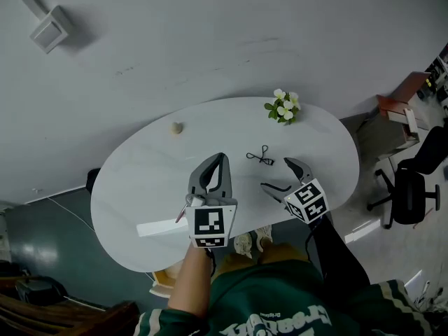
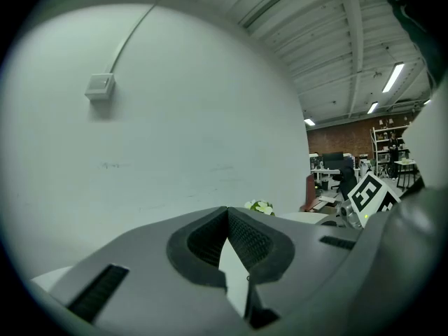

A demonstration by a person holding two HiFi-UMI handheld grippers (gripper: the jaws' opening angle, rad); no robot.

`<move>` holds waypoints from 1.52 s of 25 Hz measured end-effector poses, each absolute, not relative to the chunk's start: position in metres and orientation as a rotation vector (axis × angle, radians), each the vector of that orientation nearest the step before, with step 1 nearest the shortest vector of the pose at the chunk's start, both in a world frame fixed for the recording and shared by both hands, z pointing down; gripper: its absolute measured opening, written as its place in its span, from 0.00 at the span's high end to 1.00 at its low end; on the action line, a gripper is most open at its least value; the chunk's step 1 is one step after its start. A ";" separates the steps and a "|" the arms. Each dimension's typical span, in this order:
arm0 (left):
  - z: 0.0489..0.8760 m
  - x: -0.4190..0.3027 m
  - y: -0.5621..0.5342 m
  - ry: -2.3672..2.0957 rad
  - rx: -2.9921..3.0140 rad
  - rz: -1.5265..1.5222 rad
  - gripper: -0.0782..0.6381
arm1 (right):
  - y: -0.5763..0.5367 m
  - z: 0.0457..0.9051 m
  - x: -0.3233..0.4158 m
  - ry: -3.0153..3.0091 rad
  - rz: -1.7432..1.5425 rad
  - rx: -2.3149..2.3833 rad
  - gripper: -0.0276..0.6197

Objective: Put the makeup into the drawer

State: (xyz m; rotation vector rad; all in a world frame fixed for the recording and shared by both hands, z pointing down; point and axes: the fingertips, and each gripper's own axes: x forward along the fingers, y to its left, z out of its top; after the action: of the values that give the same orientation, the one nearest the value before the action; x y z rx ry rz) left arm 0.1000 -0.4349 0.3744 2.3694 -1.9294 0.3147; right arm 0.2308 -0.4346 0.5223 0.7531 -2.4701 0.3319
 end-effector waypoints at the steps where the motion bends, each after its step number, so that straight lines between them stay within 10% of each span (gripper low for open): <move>1: 0.376 0.101 -0.438 -1.940 2.361 0.321 0.89 | -0.440 0.528 0.230 -2.470 0.341 0.734 0.27; 14: 0.398 0.089 -0.458 -2.023 2.229 0.384 0.89 | -0.474 0.599 0.212 -2.410 0.462 0.522 0.36; 24: 0.404 0.081 -0.459 -2.021 2.200 0.387 0.89 | -0.491 0.613 0.218 -2.335 0.416 0.579 0.91; 38: 0.390 0.084 -0.465 -2.017 2.186 0.311 0.89 | -0.494 0.557 0.214 -2.440 0.254 0.642 0.91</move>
State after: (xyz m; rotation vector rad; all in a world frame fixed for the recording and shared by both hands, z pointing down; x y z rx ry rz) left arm 0.0840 -0.4645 0.3898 2.1859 -2.0170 0.3110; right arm 0.2143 -0.4943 0.5574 0.6423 -2.4401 0.2537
